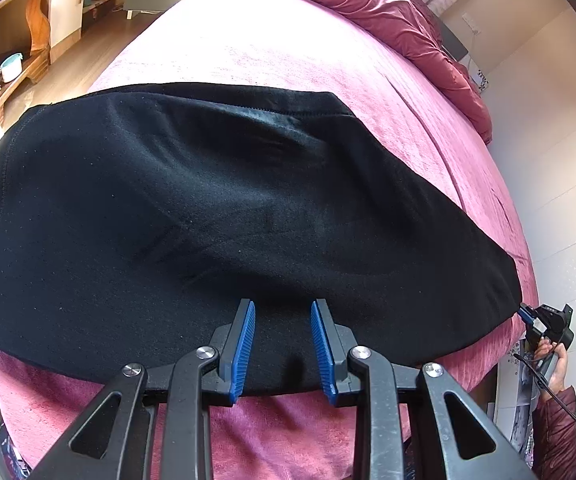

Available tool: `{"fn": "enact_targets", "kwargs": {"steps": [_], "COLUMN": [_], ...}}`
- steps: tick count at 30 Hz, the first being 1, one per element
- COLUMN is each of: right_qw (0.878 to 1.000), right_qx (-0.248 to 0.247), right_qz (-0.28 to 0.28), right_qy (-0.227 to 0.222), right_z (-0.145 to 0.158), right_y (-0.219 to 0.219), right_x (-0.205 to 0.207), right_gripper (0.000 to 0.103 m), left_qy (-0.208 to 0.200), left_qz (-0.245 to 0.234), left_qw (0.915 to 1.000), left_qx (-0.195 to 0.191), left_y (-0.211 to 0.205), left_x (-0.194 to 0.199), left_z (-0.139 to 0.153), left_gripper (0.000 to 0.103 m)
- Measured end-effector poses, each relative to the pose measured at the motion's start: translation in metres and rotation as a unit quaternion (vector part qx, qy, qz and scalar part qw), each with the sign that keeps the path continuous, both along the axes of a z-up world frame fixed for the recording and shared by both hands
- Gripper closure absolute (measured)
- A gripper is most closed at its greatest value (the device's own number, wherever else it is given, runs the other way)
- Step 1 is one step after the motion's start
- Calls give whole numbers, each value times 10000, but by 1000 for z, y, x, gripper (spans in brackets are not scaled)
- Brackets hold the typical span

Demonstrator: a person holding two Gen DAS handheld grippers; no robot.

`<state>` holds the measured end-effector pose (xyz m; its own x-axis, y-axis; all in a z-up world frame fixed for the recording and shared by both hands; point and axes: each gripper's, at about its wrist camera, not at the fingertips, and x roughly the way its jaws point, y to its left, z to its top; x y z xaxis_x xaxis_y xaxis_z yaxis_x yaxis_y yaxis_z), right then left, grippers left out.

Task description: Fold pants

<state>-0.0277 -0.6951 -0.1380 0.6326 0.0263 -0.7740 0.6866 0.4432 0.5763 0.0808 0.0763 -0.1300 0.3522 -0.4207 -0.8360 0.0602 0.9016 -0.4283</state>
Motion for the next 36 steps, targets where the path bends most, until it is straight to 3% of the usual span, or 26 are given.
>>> {"fn": "enact_targets", "kwargs": {"steps": [1,10,12,13,14,18,24,27,30,34,36], "right_qw": [9999,9999,9998,9996,9990,9963,9923,9897,9874,9677,9643], "right_qx": [41,-25,-63,-153,-285,-763,-725,-816,-1069,-2194,-2377], "right_qz": [-55,-48,46,115,185,324,272,268,267,338,746], "right_qy": [96,102,181,230,300,217,965,1142,1135,1198,900], "right_z": [-4,-6,-8,-8,-5,23,-5,-5,13,60,79], "right_y": [0,4,4,4,6,15,15,18,22,47,68], "right_x": [4,4,9,14,17,13,8,14,19,25,39], "right_gripper": [73,73,77,88,90,92,93,91,75,70,70], "left_qy": [-2,7,8,5,-1,-72,-71,-117,-205,-316,-374], "left_qz": [-8,42,55,72,74,3,42,74,82,109,123], "left_qw": [10000,10000,10000,10000,10000,10000,10000,9999,9998,9994,9992], "left_qx": [-5,24,28,8,-17,-9,4,-40,6,10,2], "left_y": [0,1,0,-4,-4,-4,3,3,3,8,10], "left_x": [0,2,3,1,1,-3,-2,-3,-8,-10,-11], "left_z": [0,-2,-2,-3,-2,-1,-1,2,3,6,5], "left_gripper": [74,74,74,74,74,74,74,74,74,71,71]}}
